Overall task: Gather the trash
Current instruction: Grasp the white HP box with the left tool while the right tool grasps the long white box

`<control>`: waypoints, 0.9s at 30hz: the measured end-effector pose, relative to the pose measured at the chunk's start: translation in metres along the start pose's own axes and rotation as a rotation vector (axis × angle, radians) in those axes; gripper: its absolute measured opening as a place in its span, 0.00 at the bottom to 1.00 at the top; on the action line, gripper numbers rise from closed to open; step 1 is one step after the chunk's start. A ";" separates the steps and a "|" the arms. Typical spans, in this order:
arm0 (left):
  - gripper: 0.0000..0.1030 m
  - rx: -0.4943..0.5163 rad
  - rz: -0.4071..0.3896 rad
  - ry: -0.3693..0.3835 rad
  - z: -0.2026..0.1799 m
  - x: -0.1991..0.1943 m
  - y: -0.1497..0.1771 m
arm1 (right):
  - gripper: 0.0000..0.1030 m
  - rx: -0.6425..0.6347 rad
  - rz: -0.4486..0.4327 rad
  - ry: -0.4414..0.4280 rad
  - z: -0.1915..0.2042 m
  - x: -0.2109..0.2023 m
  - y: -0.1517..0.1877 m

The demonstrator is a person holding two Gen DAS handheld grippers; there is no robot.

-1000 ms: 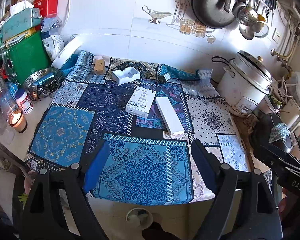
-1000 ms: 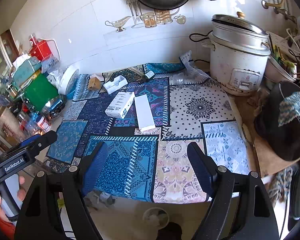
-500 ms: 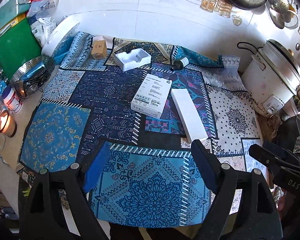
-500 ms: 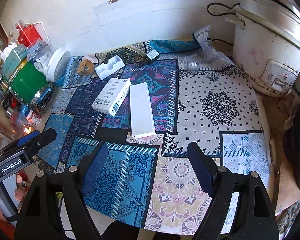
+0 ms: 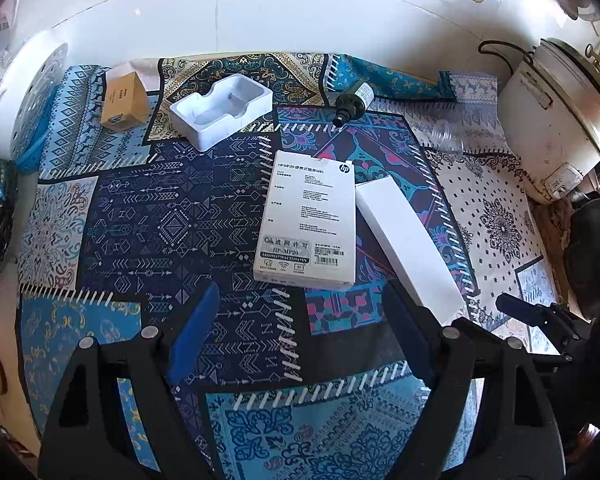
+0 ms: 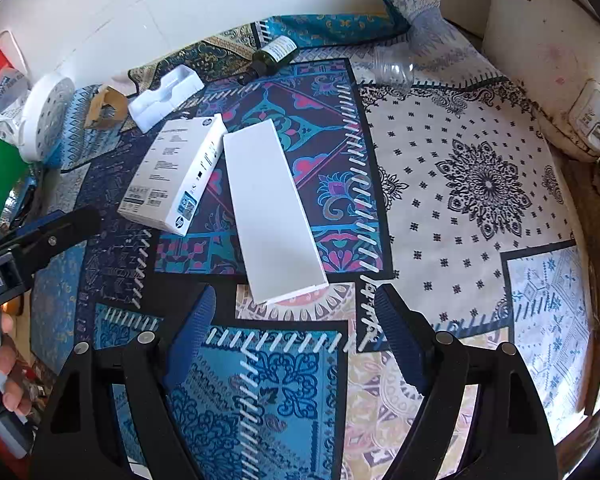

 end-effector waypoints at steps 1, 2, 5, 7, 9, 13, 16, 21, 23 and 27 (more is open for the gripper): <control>0.80 0.007 0.004 -0.002 0.000 0.005 -0.002 | 0.77 -0.005 0.010 0.007 0.001 0.007 -0.002; 0.80 0.016 0.008 -0.003 -0.001 0.010 -0.003 | 0.77 -0.010 0.017 0.015 0.001 0.013 -0.003; 0.80 0.030 0.023 0.001 -0.004 0.026 -0.005 | 0.77 -0.029 0.034 0.028 0.002 0.026 -0.005; 0.80 0.034 0.041 0.002 -0.006 0.038 -0.006 | 0.77 -0.044 0.047 0.048 0.001 0.033 -0.005; 0.80 0.032 0.053 0.010 -0.008 0.047 -0.008 | 0.75 -0.051 0.049 0.063 -0.001 0.035 -0.005; 0.81 0.036 0.071 -0.001 -0.010 0.063 -0.009 | 0.66 -0.055 0.028 0.070 -0.003 0.032 -0.006; 0.83 0.039 0.084 0.003 -0.013 0.072 -0.009 | 0.55 -0.063 0.018 0.085 -0.005 0.028 -0.007; 0.83 0.065 0.101 -0.019 -0.020 0.083 -0.006 | 0.55 -0.011 -0.009 0.040 -0.011 0.018 -0.004; 0.83 0.074 0.095 -0.033 -0.021 0.084 -0.005 | 0.54 -0.002 -0.027 0.038 -0.015 0.010 0.000; 0.80 0.093 0.048 -0.062 -0.025 0.079 -0.006 | 0.54 0.015 -0.051 0.009 -0.022 -0.010 0.004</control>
Point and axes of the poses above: each gripper's, at about its wrist camera, not at the fingertips, and x roughly the way its jaws point, z to its left, y to its underside, the point moved 6 cm from there along x, roughly the way its jaws point, and after that the axes turned 7 degrees about -y, right-handed, at the moved point
